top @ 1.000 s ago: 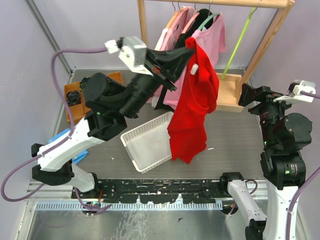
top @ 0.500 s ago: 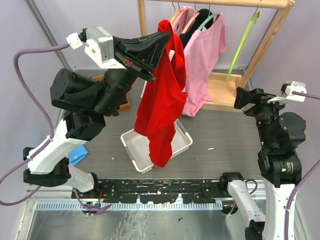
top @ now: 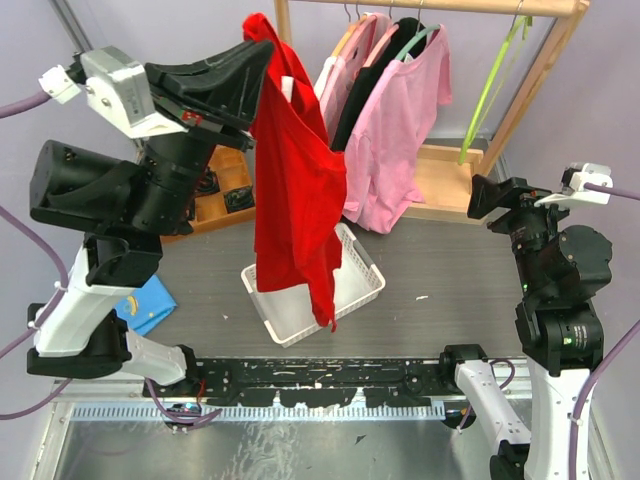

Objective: Remove the t-shirt from the hanger
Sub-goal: Place the T-shirt in the bin.

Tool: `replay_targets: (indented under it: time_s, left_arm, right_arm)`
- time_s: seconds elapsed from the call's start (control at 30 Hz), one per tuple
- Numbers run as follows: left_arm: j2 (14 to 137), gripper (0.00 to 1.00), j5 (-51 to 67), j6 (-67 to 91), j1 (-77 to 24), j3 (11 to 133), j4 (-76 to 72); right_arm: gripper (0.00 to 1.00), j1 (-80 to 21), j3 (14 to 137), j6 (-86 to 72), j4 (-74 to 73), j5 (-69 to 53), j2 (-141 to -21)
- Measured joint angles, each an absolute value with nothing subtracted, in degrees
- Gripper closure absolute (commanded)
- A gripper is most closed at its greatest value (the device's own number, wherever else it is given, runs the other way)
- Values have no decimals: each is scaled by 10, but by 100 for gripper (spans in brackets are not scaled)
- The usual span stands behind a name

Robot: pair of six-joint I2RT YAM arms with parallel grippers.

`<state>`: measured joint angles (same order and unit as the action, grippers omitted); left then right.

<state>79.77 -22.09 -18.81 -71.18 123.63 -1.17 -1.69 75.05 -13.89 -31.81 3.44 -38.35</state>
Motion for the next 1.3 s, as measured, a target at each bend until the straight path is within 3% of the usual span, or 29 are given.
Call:
replay_targets:
  time_s: [0.83, 1.3]
  left_arm:
    - [785, 100, -299, -289, -707, 1213, -32]
    - [800, 100, -271, -159, -706, 1114, 14]
  right_arm:
    - [21, -17, 750, -139, -320, 33, -383]
    - [21, -17, 746, -138, -323, 33, -372]
